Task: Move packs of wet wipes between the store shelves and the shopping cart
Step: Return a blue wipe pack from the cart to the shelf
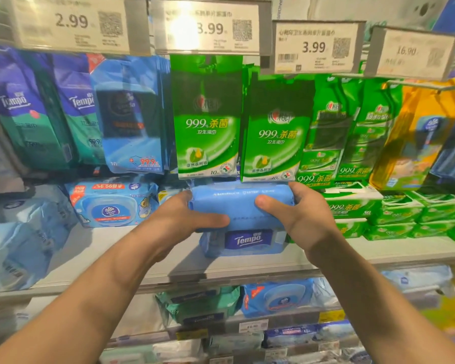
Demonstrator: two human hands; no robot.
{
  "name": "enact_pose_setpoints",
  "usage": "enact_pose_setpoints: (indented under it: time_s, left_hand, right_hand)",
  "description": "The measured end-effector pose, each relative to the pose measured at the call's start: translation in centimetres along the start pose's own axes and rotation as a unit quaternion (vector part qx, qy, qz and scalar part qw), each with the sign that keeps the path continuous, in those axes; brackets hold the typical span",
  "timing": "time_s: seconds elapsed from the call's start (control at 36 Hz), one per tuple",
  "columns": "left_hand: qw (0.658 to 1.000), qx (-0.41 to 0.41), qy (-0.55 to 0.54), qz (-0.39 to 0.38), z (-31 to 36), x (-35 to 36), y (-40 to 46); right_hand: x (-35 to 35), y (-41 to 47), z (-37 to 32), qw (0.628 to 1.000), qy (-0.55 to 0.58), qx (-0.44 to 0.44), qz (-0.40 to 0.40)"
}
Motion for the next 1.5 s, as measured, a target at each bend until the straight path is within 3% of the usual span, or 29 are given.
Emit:
enact_pose_setpoints:
  time_s: [0.22,0.36,0.5,0.64,0.83,0.94,1.06,1.22,1.5]
  left_hand:
    - [0.998,0.0,0.048,0.034,-1.9,-0.6,2.4]
    - [0.996,0.054,0.075,0.012,-2.6,-0.2,2.0]
    - [0.989,0.092,0.113,-0.004,-1.9,0.9,2.7]
    - [0.991,0.091,0.1,0.023,-2.9,1.1,2.7]
    - [0.994,0.09,0.035,0.052,-6.2,3.0,0.0]
    - [0.993,0.098,0.066,0.016,-8.3,3.7,0.5]
    - [0.99,0.097,0.099,0.029,-8.5,4.0,1.5]
    - [0.989,0.091,0.107,0.038,-8.3,4.4,1.5]
    - [0.967,-0.002,0.252,0.039,-6.0,3.0,-1.8]
  right_hand:
    - [0.1,1.8,2.2,0.997,-0.037,0.006,0.071]
    - [-0.5,1.3,3.0,0.986,-0.115,-0.02,0.121]
    - [-0.7,1.6,3.1,0.979,-0.124,-0.042,0.155]
    - [-0.5,1.8,4.4,0.978,-0.111,-0.034,0.172]
    - [-1.0,0.1,6.9,0.958,-0.083,-0.104,0.254]
    - [-1.2,-0.1,8.7,0.959,-0.149,-0.062,0.234]
    - [-1.2,0.1,10.0,0.959,-0.198,-0.008,0.204]
    - [-0.9,0.4,8.8,0.941,-0.264,-0.029,0.212]
    - [-0.7,-2.0,9.5,0.956,-0.22,0.021,0.192]
Point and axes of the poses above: each hand's wrist, its own y-axis towards the middle knuckle, its own x-axis out of the palm, z = x × y, the point moved 6 cm from there along y, towards the middle knuckle, and after that the axes turned 11 degrees about x, right-handed, at the moved point
